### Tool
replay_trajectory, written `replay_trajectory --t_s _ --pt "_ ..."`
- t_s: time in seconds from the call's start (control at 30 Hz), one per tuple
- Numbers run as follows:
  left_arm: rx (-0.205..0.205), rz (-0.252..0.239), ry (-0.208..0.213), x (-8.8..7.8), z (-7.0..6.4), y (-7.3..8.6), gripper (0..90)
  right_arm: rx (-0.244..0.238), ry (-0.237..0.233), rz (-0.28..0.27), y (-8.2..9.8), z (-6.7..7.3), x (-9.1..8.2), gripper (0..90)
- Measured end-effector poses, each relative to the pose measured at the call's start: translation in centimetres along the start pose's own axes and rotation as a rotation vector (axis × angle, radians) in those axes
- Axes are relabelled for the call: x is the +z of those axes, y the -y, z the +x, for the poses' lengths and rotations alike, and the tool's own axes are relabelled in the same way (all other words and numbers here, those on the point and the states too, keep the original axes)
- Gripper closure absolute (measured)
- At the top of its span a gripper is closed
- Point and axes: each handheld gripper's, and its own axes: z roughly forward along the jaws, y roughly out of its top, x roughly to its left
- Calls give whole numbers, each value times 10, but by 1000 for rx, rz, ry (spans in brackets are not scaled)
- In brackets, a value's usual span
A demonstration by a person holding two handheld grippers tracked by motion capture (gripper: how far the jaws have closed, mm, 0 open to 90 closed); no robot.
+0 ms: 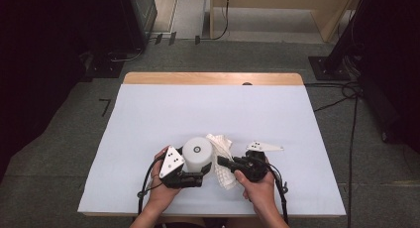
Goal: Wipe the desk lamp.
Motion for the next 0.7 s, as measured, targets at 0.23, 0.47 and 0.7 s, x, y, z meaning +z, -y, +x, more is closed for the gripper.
replay_trajectory --t_s 0.23,0.47,0.7 --pt "43 28 42 3 -4 2 91 -98 -36 -135 -16 20 -24 787" --pt "33 0 31 -3 1 -4 91 -49 -2 -52 -3 8 -7 789" --pt "31 -8 16 0 6 0 90 -12 14 -8 7 -5 6 789"
